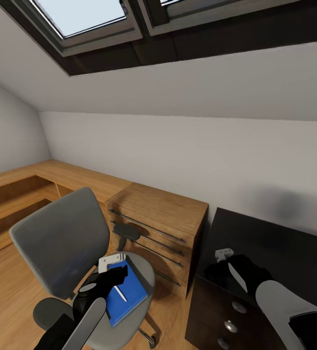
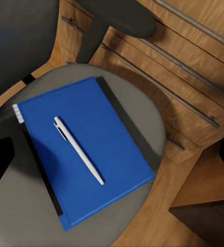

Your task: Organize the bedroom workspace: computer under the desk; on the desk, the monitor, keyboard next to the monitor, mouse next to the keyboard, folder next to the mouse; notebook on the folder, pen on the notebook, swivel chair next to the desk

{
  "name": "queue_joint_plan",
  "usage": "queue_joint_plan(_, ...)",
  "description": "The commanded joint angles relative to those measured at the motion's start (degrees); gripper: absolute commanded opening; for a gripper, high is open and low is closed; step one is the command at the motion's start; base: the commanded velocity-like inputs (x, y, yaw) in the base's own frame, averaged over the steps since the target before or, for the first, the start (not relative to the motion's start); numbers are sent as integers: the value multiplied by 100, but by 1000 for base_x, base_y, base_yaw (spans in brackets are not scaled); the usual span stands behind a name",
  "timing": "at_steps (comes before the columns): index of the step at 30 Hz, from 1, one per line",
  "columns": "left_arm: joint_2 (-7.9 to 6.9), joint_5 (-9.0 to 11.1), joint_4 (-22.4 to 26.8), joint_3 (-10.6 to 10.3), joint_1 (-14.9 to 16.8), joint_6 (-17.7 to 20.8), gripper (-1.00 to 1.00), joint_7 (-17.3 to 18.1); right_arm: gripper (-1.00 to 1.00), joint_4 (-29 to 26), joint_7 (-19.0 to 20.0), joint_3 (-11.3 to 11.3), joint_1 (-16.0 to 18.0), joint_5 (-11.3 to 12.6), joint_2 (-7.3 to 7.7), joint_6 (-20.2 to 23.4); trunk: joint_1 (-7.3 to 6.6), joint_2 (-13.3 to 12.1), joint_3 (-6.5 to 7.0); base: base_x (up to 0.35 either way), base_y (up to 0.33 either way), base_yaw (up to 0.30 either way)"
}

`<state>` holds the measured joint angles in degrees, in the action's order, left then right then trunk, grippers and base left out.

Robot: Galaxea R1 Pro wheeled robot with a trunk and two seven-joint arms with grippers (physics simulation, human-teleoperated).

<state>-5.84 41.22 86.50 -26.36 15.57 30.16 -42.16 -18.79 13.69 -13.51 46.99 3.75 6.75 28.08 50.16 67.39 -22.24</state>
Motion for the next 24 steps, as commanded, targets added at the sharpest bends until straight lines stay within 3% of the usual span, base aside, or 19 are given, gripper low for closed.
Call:
queue_joint_plan(1,-5,44,8,-11,7,7,100,-54,100,-10,2,-37,3,38,14,31,0,5,-7,0,0,0)
queue_joint_plan(24,-5,44,8,-1,7,7,100,-55,100,-10,2,-50,3,36,28,82,0,5,-7,0,0,0)
